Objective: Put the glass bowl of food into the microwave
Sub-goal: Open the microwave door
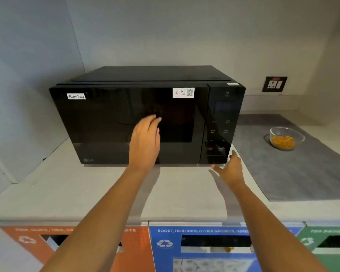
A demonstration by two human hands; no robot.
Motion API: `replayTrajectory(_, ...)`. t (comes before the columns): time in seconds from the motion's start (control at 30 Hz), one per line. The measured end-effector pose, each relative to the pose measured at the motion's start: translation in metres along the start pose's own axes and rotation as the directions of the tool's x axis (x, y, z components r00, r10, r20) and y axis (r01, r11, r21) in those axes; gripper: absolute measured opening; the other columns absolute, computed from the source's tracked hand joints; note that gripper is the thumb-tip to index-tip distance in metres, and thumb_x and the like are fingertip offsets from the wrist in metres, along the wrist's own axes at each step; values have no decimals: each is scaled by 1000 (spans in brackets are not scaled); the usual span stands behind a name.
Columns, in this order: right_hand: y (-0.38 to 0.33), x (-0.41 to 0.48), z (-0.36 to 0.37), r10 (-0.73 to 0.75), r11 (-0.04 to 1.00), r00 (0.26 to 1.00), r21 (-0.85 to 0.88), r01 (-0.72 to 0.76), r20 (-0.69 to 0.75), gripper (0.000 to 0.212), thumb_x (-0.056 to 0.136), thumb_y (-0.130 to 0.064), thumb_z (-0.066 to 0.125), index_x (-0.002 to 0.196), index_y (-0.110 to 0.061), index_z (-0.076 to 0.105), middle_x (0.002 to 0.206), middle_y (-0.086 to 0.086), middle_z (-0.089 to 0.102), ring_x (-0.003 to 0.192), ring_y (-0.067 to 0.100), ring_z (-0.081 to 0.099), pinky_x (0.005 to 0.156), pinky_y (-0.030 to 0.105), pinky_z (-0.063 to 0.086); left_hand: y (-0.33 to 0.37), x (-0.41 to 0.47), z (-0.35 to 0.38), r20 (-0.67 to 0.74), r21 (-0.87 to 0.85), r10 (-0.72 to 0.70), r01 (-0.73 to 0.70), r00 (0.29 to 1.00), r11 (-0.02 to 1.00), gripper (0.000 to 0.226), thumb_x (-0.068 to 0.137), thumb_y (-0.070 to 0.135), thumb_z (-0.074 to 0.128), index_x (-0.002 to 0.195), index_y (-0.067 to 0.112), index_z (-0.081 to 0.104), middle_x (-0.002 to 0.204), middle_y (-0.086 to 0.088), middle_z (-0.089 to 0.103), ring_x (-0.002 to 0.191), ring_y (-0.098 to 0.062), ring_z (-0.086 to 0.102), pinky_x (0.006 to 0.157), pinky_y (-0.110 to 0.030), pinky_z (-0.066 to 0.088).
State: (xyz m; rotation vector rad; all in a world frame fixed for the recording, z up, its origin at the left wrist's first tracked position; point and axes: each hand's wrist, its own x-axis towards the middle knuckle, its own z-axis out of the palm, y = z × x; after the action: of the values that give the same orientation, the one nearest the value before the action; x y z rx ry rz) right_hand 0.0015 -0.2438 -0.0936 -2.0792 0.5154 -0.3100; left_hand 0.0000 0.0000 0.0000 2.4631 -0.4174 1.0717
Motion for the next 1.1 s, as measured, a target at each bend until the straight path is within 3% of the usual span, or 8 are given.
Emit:
replayTrajectory(0.1, 1, 5, 4, -73, 995, 997, 71, 71, 14, 79, 75, -18, 77, 139, -12, 31, 141, 13, 43, 130, 33, 43, 105, 44, 40, 7, 34, -4, -126, 21, 102, -100, 987, 995, 37, 93, 3, 53, 130, 3, 55, 136, -15, 55, 131, -28, 48, 114, -41, 35)
replayTrajectory(0.2, 3, 8, 10, -63, 992, 998, 110, 64, -12, 74, 76, -18, 76, 137, -13, 33, 138, 11, 46, 127, 31, 46, 103, 41, 42, 11, 65, -8, -144, 29, 134, -131, 980, 991, 39, 94, 2, 50, 133, 2, 52, 138, -16, 52, 133, -28, 45, 116, -42, 31)
replayTrajectory(0.3, 2, 14, 14, -86, 987, 995, 132, 92, -48, 74, 77, -21, 75, 136, -14, 33, 136, 10, 47, 126, 31, 47, 103, 41, 42, 11, 80, -6, -161, 10, 151, -151, 975, 988, 36, 95, 6, 49, 131, 1, 54, 133, -16, 56, 129, -27, 48, 112, -42, 37)
replayTrajectory(0.43, 3, 16, 17, -102, 985, 993, 136, 110, -59, 79, 73, -27, 78, 136, -17, 32, 136, 7, 48, 125, 29, 48, 102, 40, 43, 13, 84, -1, -178, -50, 115, -125, 977, 991, 33, 97, 12, 48, 126, 2, 59, 127, -14, 60, 124, -25, 51, 106, -33, 43)
replayTrajectory(0.73, 10, 15, 22, -112, 983, 988, 131, 126, -110, 78, 71, -36, 78, 133, -23, 34, 132, 2, 52, 123, 27, 51, 100, 41, 44, 13, 82, 10, -238, -137, 62, -97, 969, 986, 31, 96, 11, 50, 124, 3, 62, 122, -15, 60, 120, -25, 53, 101, -28, 45)
replayTrajectory(0.9, 6, 18, 29, -48, 989, 984, 129, 70, -172, 71, 68, -36, 81, 123, -22, 38, 120, 2, 58, 114, 28, 58, 93, 41, 50, 13, 80, 11, -266, -178, 42, -92, 963, 980, 30, 95, 11, 52, 121, 3, 63, 118, -15, 61, 116, -25, 55, 100, -26, 45)
replayTrajectory(1.1, 2, 21, 28, -36, 992, 987, 112, 54, -154, 73, 69, -33, 80, 126, -17, 36, 125, 6, 55, 116, 30, 56, 94, 41, 49, 11, 74, 4, -285, -183, 62, -117, 957, 976, 28, 94, 9, 54, 119, 4, 65, 113, -14, 63, 109, -24, 57, 96, -17, 41)
